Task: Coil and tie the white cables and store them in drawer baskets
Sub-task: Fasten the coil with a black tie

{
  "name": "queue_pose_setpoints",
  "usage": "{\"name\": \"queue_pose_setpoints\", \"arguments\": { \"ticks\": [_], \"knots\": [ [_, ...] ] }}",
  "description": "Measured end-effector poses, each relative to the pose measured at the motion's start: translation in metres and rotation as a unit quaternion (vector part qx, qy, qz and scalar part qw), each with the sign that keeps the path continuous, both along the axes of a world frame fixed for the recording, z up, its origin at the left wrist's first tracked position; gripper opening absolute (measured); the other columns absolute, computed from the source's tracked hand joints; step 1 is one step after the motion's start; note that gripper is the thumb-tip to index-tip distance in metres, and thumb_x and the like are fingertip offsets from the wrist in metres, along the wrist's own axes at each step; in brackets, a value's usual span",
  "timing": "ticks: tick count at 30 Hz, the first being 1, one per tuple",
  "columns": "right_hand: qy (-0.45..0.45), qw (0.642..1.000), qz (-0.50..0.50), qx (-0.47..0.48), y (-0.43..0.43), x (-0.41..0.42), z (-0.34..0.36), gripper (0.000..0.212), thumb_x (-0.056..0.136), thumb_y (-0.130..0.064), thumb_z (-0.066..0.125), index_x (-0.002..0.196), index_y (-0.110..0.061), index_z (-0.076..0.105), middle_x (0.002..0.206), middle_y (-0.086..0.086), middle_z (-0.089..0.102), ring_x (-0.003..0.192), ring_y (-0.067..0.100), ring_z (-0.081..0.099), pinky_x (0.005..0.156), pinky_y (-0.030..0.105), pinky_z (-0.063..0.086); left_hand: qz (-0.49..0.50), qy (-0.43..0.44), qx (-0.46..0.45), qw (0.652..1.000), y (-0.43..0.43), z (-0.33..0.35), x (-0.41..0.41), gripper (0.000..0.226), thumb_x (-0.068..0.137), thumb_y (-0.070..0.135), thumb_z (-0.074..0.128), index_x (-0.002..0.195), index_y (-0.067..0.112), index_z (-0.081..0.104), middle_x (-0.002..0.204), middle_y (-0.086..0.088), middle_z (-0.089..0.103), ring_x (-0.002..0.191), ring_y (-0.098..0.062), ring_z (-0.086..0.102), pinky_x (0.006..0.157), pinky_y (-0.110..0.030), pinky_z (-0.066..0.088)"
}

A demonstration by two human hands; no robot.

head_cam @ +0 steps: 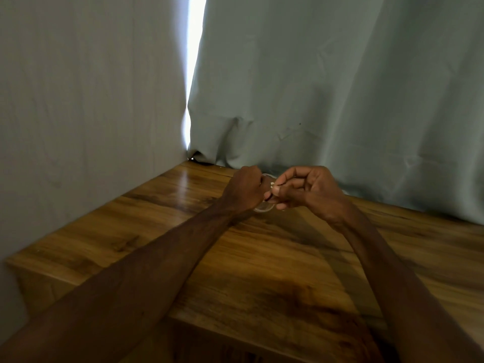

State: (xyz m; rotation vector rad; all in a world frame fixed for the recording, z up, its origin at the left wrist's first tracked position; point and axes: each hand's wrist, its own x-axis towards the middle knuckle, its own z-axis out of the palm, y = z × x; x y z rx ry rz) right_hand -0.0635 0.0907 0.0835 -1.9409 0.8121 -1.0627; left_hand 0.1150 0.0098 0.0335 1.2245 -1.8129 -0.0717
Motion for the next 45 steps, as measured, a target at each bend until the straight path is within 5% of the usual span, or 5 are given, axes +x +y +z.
{"name": "queue_pose_setpoints", "arguments": {
  "ticks": [12, 17, 26, 36, 45],
  "knots": [
    [-0.198, 0.954, -0.188, -0.127, -0.011, -0.02, 0.011, 0.01, 0.098, -0.004, 0.064, 0.106, 0.002, 0.062, 0.083, 0.017, 0.074, 0.074, 0.029, 0.075, 0.061, 0.035, 0.062, -0.229, -0.048, -0.004, 0.972, 0.033, 0.006, -0.045, 0.035, 0.103, 0.016, 0.048, 0.073, 0.006, 0.062, 0.067, -0.008, 0.064, 0.059, -0.017, 0.059, 0.057, -0.038, 0.042],
    [-0.172, 0.957, -0.235, 0.005, -0.019, -0.022, -0.006, 0.009, 0.102, -0.011, 0.061, 0.108, -0.005, 0.059, 0.081, 0.016, 0.077, 0.059, 0.023, 0.074, 0.044, 0.03, 0.055, -0.274, -0.047, -0.017, 0.96, 0.048, 0.003, -0.053, 0.03, 0.108, 0.018, 0.041, 0.092, 0.008, 0.065, 0.075, -0.002, 0.065, 0.065, -0.014, 0.061, 0.061, -0.039, 0.05],
    [-0.043, 0.947, -0.319, 0.017, -0.036, -0.033, -0.018, 0.02, 0.1, -0.018, 0.063, 0.084, -0.007, 0.067, 0.069, 0.006, 0.065, 0.056, 0.017, 0.061, 0.044, 0.025, 0.049, -0.183, -0.049, -0.084, 0.978, 0.053, -0.001, -0.058, 0.033, 0.107, 0.022, 0.043, 0.076, 0.019, 0.056, 0.066, 0.005, 0.054, 0.058, -0.011, 0.05, 0.057, -0.032, 0.038],
    [0.039, 0.94, -0.32, 0.112, -0.033, -0.049, -0.021, 0.011, 0.068, -0.014, 0.07, 0.063, -0.006, 0.064, 0.061, 0.01, 0.061, 0.058, 0.019, 0.056, 0.061, 0.032, 0.047, -0.102, -0.116, -0.23, 0.961, 0.067, -0.004, -0.073, 0.03, 0.101, 0.023, 0.044, 0.085, 0.007, 0.064, 0.073, -0.01, 0.061, 0.062, -0.016, 0.046, 0.056, -0.033, 0.04],
    [0.101, 0.934, -0.295, 0.173, -0.03, -0.052, -0.021, 0.024, 0.075, -0.012, 0.07, 0.089, 0.007, 0.072, 0.087, 0.022, 0.075, 0.077, 0.028, 0.068, 0.08, 0.046, 0.059, -0.174, -0.11, -0.178, 0.962, 0.062, -0.008, -0.069, 0.03, 0.103, 0.026, 0.045, 0.089, 0.009, 0.065, 0.08, -0.003, 0.058, 0.068, -0.015, 0.05, 0.064, -0.027, 0.034]
  ]
}}
